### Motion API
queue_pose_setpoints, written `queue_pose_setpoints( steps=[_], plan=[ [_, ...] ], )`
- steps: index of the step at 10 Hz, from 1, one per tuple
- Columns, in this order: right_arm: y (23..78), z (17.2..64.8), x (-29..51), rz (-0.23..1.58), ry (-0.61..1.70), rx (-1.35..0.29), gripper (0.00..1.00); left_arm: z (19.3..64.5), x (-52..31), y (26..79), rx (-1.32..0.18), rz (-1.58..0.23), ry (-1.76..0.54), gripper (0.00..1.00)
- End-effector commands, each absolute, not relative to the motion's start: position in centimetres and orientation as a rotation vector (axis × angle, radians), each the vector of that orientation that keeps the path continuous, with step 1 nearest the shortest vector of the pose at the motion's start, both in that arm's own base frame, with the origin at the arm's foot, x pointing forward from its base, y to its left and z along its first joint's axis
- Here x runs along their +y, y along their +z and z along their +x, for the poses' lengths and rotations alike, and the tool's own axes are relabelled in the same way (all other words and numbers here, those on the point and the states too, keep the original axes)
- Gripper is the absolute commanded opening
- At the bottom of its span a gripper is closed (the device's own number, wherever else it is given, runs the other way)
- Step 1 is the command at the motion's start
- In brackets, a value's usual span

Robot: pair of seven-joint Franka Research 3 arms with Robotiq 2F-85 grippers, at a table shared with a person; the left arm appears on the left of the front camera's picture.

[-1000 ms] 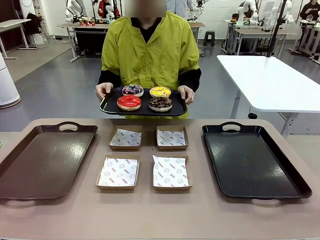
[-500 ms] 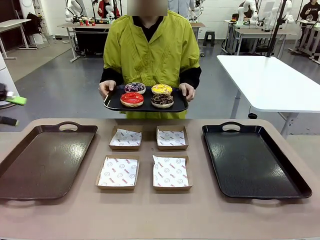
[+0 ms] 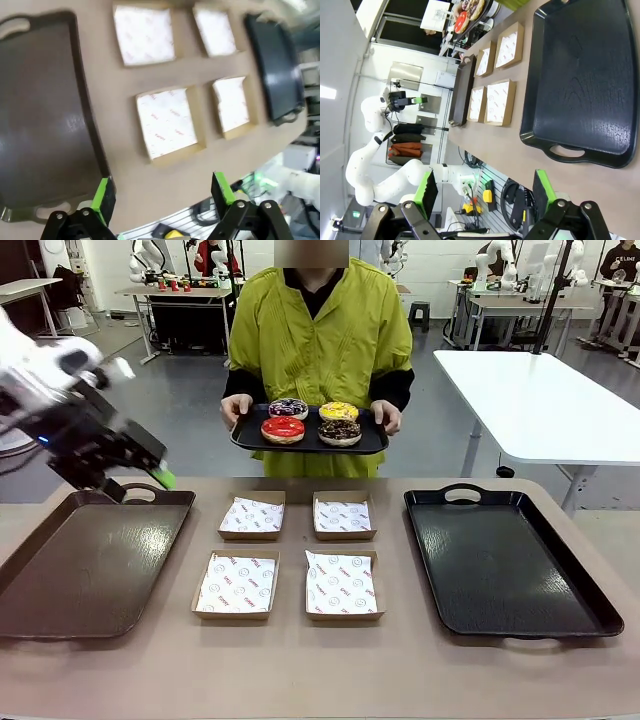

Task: Individually package the donuts and arrange them on the tray.
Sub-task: Pick up one Paper togo box.

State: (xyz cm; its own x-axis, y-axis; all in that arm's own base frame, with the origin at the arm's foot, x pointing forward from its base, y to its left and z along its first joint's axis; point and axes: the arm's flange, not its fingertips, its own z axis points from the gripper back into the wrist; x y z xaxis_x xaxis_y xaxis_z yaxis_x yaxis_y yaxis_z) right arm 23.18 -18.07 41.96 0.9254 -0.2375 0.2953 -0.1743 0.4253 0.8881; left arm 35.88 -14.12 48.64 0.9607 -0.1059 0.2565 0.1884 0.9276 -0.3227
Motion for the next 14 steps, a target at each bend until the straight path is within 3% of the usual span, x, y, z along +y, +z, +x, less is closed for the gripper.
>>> queue_pose_setpoints(
  steps=[1, 7, 14],
  plan=[
    [41.9, 23.3, -18.1, 1.157, -0.030, -0.428, 1.00, 38.5, -16.5, 45.8, -0.153, -0.231, -0.138, 1.00],
    [41.9, 23.3, -18.1, 1.157, -0.030, -0.428, 1.00, 40.8, -22.0, 35.4, -0.060, -0.127, -0.099, 1.00],
    [41.9, 23.3, -18.1, 1.157, -0.030, -0.428, 1.00, 40.8, -23.6, 33.1, -0.087, -0.029, -0.094, 1.00]
  ],
)
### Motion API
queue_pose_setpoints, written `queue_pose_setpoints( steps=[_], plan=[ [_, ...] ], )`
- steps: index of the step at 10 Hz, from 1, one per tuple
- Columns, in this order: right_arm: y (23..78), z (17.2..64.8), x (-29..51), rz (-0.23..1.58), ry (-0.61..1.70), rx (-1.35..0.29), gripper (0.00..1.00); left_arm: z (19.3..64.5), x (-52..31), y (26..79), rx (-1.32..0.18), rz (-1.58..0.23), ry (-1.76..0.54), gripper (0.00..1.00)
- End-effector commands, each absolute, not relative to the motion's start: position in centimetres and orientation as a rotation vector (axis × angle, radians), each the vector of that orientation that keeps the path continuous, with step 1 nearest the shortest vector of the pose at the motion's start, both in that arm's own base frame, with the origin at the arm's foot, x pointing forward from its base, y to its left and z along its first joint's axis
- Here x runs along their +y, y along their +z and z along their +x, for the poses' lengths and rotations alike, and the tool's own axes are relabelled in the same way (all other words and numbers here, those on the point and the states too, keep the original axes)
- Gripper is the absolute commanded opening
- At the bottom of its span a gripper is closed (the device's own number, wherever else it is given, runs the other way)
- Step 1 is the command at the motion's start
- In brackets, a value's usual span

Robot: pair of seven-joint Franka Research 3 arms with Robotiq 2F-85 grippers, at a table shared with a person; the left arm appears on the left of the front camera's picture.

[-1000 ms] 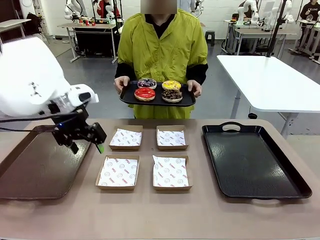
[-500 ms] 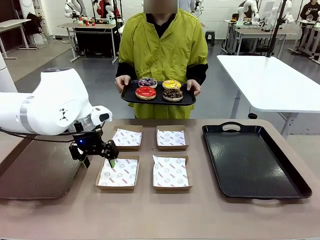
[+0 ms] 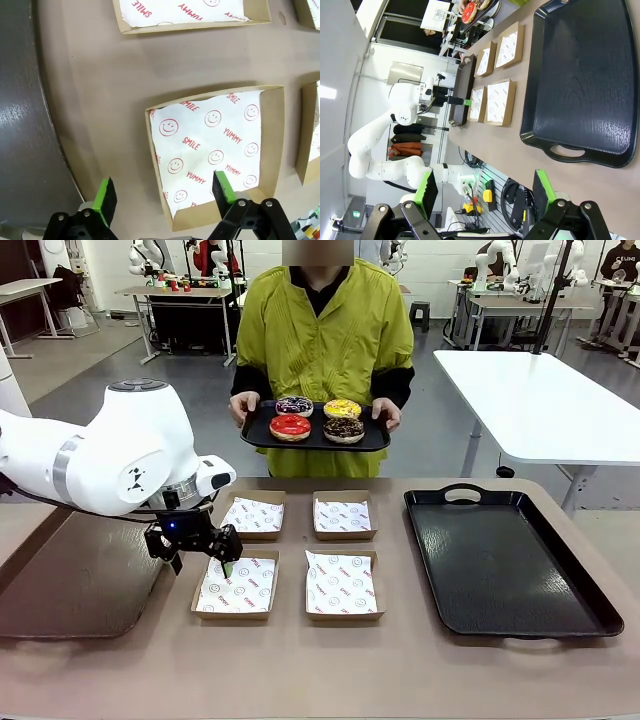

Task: Individually package the donuts and arrange them on the tray.
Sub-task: Pick up one Paper togo box.

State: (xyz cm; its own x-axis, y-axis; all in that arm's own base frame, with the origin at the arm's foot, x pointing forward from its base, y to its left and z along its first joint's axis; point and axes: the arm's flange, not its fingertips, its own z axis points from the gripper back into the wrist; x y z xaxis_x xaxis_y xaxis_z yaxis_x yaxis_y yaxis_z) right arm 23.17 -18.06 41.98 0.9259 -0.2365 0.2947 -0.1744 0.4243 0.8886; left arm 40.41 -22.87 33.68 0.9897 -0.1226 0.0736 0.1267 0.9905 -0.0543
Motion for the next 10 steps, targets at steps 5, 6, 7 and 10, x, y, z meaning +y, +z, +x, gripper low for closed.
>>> queue_pose_setpoints(
  steps=[5, 6, 7, 10],
  plan=[
    [41.87, 23.33, -18.13, 1.157, -0.030, -0.428, 1.00, 41.23, -23.42, 32.14, -0.068, -0.030, -0.087, 0.23],
    [41.87, 23.33, -18.13, 1.157, -0.030, -0.428, 1.00, 41.25, -23.48, 32.06, -0.064, -0.023, -0.085, 0.36],
    [41.87, 23.33, -18.13, 1.157, -0.030, -0.428, 1.00, 41.29, -23.50, 32.00, -0.061, -0.020, -0.084, 0.00],
    [41.87, 23.33, -18.13, 1.157, -0.030, -0.428, 1.00, 41.51, -23.50, 31.91, -0.060, -0.011, -0.073, 0.00]
  ],
)
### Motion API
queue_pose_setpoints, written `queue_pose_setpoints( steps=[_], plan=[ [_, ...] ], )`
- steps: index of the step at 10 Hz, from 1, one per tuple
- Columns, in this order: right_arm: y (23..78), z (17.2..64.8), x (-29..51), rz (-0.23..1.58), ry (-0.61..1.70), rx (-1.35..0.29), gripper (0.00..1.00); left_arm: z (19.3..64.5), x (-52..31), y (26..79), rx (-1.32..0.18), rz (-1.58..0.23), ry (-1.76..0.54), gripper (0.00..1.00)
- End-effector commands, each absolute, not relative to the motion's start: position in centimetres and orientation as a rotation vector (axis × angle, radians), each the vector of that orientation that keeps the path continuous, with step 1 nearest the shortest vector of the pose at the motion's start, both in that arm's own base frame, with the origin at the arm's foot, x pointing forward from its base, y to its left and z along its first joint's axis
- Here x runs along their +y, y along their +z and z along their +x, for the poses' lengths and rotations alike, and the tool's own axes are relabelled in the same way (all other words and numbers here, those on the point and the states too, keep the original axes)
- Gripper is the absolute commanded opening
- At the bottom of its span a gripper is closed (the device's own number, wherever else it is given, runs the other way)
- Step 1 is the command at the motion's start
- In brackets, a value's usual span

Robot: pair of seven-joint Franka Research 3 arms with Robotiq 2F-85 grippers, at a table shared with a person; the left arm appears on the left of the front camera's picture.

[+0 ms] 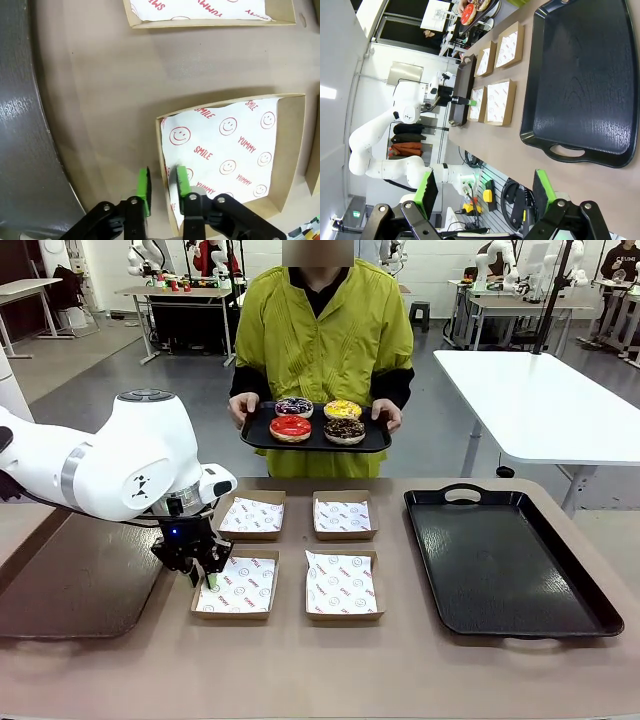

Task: Individually package the donuts and arrange them on the tray.
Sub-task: Pick up one Paper togo box.

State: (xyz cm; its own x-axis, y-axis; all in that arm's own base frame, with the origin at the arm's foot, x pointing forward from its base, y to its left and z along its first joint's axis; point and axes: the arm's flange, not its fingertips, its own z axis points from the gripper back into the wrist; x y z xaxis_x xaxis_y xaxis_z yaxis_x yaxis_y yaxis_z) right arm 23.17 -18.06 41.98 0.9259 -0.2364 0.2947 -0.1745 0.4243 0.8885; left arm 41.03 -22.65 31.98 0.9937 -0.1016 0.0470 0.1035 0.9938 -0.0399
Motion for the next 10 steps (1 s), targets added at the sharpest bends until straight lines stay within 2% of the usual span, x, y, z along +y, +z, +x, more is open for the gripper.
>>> queue_pose_setpoints(
  steps=[1, 10],
  plan=[
    [41.87, 23.33, -18.13, 1.157, -0.030, -0.428, 1.00, 41.53, -23.48, 31.98, -0.060, -0.011, -0.073, 0.00],
    [41.87, 23.33, -18.13, 1.157, -0.030, -0.428, 1.00, 41.35, -22.76, 32.38, -0.052, -0.045, -0.098, 0.00]
  ],
)
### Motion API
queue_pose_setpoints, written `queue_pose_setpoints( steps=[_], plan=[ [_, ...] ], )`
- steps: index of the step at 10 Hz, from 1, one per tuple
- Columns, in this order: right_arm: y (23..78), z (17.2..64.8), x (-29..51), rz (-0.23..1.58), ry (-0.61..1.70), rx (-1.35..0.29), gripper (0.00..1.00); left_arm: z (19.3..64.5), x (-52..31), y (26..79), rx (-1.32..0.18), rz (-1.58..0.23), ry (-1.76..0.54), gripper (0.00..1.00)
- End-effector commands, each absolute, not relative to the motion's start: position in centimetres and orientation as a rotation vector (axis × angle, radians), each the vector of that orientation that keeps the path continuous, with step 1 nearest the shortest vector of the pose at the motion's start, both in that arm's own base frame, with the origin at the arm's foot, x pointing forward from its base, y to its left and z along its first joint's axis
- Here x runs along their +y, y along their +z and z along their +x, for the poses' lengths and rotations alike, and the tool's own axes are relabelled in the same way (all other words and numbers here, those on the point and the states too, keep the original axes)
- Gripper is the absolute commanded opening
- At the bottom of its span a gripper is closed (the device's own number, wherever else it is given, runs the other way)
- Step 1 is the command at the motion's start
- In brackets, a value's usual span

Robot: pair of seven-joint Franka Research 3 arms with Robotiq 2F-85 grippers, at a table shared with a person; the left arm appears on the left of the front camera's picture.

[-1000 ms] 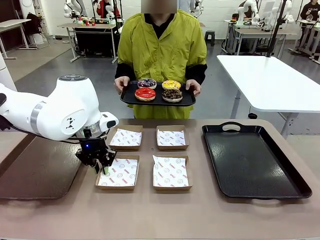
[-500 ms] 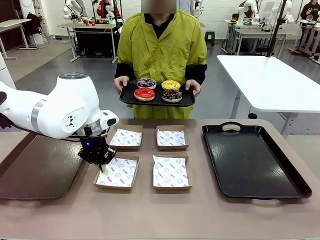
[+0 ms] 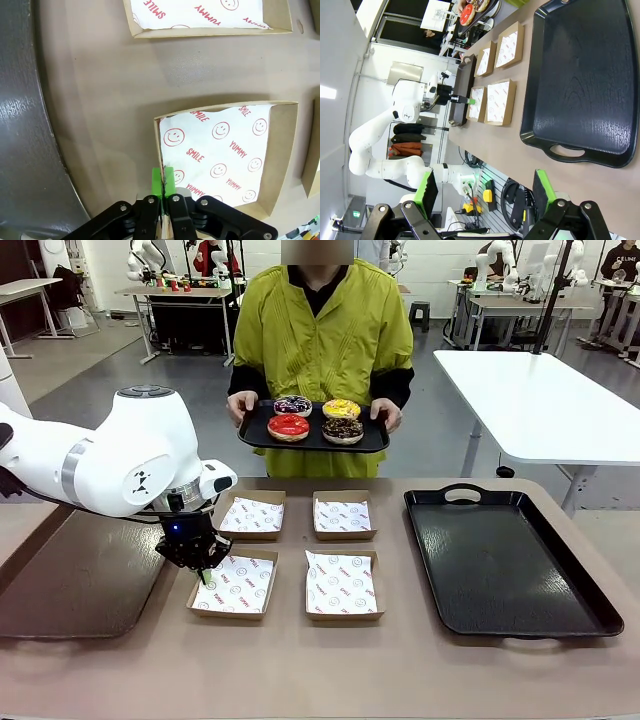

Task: Individually package the donuts and arrange them on the tray.
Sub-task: Pick up one Paper togo box.

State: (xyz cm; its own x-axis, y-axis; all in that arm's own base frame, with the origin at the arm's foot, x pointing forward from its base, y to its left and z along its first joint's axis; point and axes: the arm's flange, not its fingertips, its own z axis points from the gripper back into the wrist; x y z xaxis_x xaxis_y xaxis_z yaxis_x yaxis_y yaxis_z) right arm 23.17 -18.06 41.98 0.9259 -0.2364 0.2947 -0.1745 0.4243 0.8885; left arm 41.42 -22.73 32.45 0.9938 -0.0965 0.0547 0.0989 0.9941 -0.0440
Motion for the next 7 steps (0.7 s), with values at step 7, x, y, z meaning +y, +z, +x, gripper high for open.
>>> queue_pose_setpoints(
  steps=[7],
  plan=[
    [41.9, 23.3, -18.1, 1.157, -0.030, -0.428, 1.00, 43.4, -23.6, 41.0, -0.102, -0.047, -0.064, 0.01]
  ],
)
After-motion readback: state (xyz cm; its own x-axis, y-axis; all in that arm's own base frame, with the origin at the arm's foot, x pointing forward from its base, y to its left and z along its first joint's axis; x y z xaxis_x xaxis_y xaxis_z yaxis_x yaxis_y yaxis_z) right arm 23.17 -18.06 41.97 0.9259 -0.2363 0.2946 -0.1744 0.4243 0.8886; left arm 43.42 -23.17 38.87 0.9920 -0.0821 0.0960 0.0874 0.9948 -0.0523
